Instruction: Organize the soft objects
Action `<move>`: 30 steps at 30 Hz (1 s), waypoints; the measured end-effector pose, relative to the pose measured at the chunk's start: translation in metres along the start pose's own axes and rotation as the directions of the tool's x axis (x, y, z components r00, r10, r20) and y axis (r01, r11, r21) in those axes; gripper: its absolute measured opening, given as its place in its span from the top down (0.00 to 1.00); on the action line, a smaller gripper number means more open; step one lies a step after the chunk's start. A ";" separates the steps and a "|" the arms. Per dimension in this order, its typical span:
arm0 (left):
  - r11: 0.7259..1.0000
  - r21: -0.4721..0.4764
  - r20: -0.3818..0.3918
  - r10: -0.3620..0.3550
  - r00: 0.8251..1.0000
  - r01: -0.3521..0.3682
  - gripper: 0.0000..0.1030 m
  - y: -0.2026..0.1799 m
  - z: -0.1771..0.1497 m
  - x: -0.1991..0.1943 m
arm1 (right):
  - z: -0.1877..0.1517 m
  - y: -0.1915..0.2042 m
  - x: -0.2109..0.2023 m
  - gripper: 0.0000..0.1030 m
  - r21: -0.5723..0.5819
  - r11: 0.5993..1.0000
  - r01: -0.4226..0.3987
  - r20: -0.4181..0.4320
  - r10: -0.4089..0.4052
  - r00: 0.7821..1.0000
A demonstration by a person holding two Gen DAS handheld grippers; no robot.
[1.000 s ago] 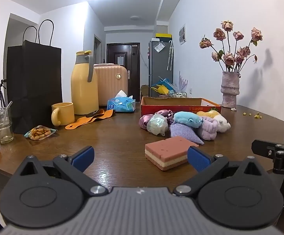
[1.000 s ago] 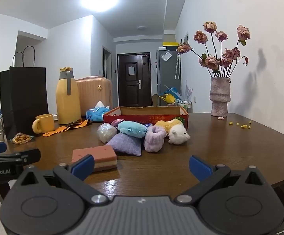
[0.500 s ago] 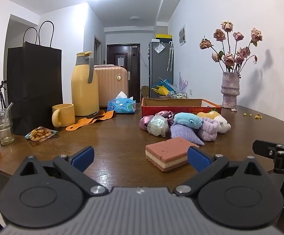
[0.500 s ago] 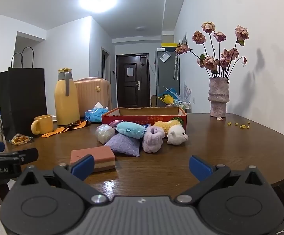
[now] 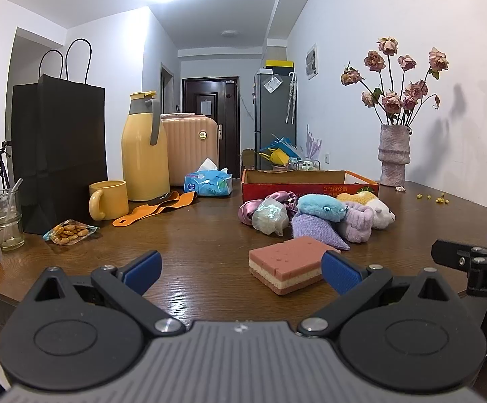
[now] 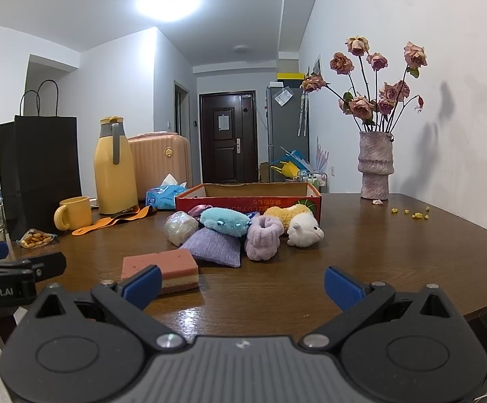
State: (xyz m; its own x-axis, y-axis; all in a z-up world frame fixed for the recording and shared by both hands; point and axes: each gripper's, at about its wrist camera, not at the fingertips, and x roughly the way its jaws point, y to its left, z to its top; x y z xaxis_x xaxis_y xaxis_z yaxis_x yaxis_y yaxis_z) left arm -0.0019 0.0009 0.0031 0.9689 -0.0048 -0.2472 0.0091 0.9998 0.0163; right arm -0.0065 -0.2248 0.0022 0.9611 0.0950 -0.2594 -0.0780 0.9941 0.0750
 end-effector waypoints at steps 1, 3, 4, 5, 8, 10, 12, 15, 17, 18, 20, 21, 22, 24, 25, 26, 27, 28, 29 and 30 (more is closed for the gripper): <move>1.000 0.000 0.000 0.000 1.000 0.000 0.00 0.000 0.000 0.000 | 0.000 -0.001 0.000 0.00 0.005 1.000 -0.001 0.001 0.001 1.000; 1.000 0.000 0.001 0.000 1.000 0.000 0.00 0.000 0.000 0.000 | 0.000 -0.003 0.000 0.00 0.014 1.000 -0.003 -0.002 0.003 1.000; 1.000 0.001 0.001 0.000 1.000 0.000 0.00 0.000 0.000 0.000 | 0.000 -0.003 0.001 0.00 0.018 1.000 -0.003 -0.003 0.003 1.000; 1.000 0.001 0.001 0.000 1.000 0.000 0.00 0.000 0.000 0.000 | 0.000 -0.003 0.001 0.00 0.020 1.000 -0.001 -0.003 0.001 1.000; 1.000 0.002 0.001 0.000 1.000 0.000 0.00 0.000 0.000 0.000 | 0.000 -0.005 0.000 0.00 0.021 1.000 0.000 0.002 0.000 1.000; 1.000 0.001 0.001 0.001 1.000 -0.001 0.00 0.000 0.000 0.000 | 0.000 -0.004 -0.001 0.00 0.019 1.000 0.000 0.005 0.000 1.000; 1.000 0.001 0.001 0.000 1.000 0.000 0.00 0.000 0.000 0.000 | -0.001 -0.004 -0.001 0.00 0.018 1.000 0.001 0.006 -0.002 1.000; 1.000 0.002 0.001 -0.001 1.000 0.001 0.00 0.000 0.000 -0.001 | -0.001 -0.004 -0.002 0.00 0.016 1.000 -0.001 0.008 0.001 1.000; 1.000 0.003 0.002 -0.002 1.000 0.002 0.00 -0.001 -0.001 -0.001 | -0.001 -0.004 -0.003 0.00 0.015 1.000 -0.003 0.009 0.003 1.000; 1.000 0.003 0.003 -0.002 1.000 0.002 0.00 -0.001 -0.001 -0.001 | -0.001 -0.004 -0.003 0.00 0.015 1.000 -0.003 0.009 0.003 1.000; 1.000 0.004 0.003 -0.002 1.000 0.002 0.00 -0.002 -0.001 -0.001 | -0.001 -0.004 -0.003 0.00 0.014 1.000 -0.004 0.010 0.004 1.000; 1.000 0.004 0.003 -0.001 1.000 0.001 0.00 -0.002 -0.001 -0.001 | -0.001 -0.004 -0.004 0.00 0.015 1.000 -0.004 0.011 0.004 1.000; 1.000 0.004 0.003 -0.001 1.000 0.001 0.00 -0.002 -0.001 -0.001 | -0.001 -0.004 -0.003 0.00 0.017 1.000 -0.003 0.011 0.003 1.000; 1.000 0.003 0.004 -0.003 1.000 0.003 0.00 -0.002 -0.001 -0.001 | -0.001 -0.005 -0.004 0.00 0.021 1.000 -0.005 0.013 0.004 1.000; 1.000 0.002 0.005 -0.005 1.000 0.005 0.00 -0.002 -0.001 -0.002 | -0.001 -0.005 -0.004 0.00 0.023 1.000 -0.006 0.014 0.006 1.000; 1.000 0.002 0.005 -0.005 1.000 0.005 0.00 -0.002 -0.001 -0.002 | -0.001 -0.005 -0.004 0.00 0.024 1.000 -0.007 0.016 0.007 1.000; 1.000 0.003 0.007 -0.007 1.000 0.007 0.00 -0.002 -0.001 -0.003 | -0.001 -0.005 -0.005 0.00 0.025 1.000 -0.009 0.019 0.009 1.000; 1.000 0.004 0.010 -0.006 1.000 0.006 0.00 -0.002 -0.001 -0.003 | -0.002 -0.006 -0.006 0.00 0.026 1.000 -0.014 0.025 0.013 1.000; 1.000 0.005 0.014 -0.005 1.000 0.005 0.00 -0.002 -0.001 -0.004 | -0.003 -0.007 -0.006 0.00 0.028 0.999 -0.018 0.032 0.018 0.999; 1.000 0.011 0.023 -0.010 1.000 0.009 0.00 -0.002 -0.002 -0.004 | -0.003 -0.008 -0.006 0.00 0.031 0.999 -0.022 0.040 0.020 0.999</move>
State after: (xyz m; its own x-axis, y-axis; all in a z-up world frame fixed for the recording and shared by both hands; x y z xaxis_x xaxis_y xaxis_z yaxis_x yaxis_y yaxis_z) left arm -0.0064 -0.0010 0.0021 0.9742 -0.0149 -0.2251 0.0210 0.9995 0.0244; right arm -0.0129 -0.2328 0.0001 0.9692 0.1130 -0.2189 -0.0905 0.9898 0.1104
